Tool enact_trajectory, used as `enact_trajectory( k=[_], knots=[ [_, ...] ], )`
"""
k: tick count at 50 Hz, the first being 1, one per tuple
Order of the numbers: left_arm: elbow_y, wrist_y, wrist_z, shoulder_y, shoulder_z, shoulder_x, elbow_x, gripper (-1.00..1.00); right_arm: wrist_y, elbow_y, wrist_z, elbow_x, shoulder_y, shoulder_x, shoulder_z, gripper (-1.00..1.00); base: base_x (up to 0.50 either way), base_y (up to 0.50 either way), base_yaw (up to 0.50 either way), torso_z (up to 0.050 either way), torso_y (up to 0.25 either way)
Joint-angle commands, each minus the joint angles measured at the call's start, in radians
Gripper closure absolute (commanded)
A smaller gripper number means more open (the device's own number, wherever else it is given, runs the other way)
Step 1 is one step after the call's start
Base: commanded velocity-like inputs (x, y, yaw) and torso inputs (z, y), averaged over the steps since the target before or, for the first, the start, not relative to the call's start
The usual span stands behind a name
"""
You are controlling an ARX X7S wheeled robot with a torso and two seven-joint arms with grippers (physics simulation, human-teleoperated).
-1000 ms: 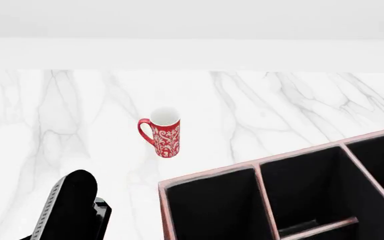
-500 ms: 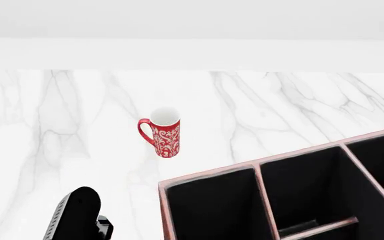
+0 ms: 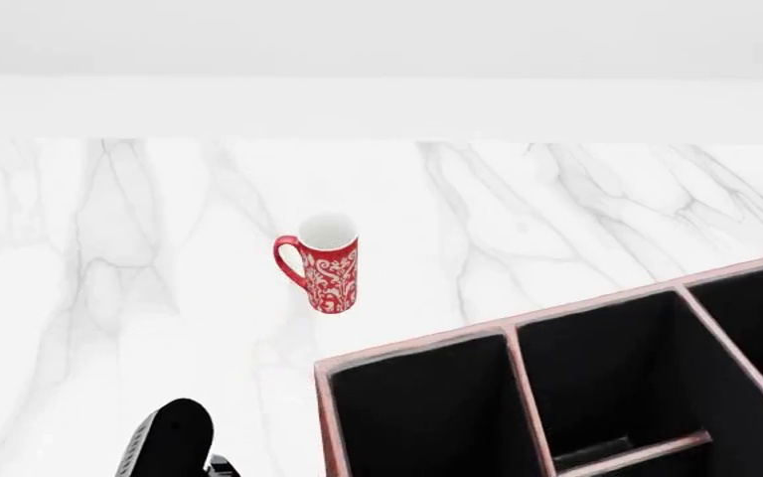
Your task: Pick up the book and place it in the left compartment of the caddy.
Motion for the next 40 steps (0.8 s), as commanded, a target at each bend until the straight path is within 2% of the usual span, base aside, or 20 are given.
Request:
enact_trajectory(
  k=[1,40],
  knots=[
    [0.000,0.037,0.031,-0.007,-0.010,0.018,0.019,-1.00,-0.048,0.108,-0.024,-0.047,-0.002,-0.013,-0.005,-1.00,0.00,0.00,0.00,0.000,0.000],
    [0.000,0.023,0.035,-0.019,0.004,0.018,0.030,-1.00,-0.085,0.152,-0.018,-0.076,-0.053,0.026,-0.008,-1.00,0.00,0.00,0.00,0.000,0.000]
  ],
)
